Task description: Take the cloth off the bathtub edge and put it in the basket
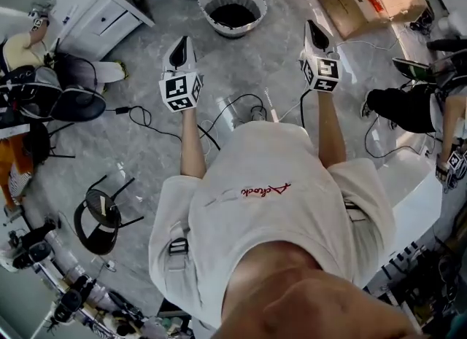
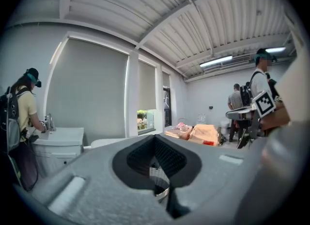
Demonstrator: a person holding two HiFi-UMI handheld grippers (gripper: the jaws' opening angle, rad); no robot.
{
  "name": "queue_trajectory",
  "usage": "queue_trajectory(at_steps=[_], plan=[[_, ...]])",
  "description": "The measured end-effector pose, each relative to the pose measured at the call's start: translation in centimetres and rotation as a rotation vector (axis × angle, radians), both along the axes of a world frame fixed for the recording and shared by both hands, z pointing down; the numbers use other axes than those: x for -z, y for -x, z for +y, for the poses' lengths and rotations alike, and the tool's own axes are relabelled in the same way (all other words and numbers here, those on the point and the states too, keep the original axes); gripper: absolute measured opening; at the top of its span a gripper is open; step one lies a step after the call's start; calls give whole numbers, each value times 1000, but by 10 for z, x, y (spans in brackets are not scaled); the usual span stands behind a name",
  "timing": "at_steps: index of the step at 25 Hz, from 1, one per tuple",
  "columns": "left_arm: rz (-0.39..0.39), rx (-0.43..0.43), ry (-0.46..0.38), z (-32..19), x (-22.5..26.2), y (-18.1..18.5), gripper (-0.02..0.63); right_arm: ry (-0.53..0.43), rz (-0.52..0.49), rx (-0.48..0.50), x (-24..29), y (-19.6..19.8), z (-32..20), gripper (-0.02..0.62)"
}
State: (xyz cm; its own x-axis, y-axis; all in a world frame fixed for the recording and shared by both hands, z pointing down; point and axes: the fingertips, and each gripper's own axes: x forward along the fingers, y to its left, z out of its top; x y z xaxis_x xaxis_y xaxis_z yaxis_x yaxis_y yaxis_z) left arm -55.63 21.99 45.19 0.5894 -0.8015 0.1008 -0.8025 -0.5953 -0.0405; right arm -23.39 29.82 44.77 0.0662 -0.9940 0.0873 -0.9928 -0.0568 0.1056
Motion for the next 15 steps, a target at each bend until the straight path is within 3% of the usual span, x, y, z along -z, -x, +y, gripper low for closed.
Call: queue_trajectory(at_steps=[6,15], plan=[[-6,-179,13,3,-1,-80,0,3,1,-148,-1,-50,49,6],[-9,-424,39,16,-12,-181,0,43,5,-343,-13,-93,115,6]])
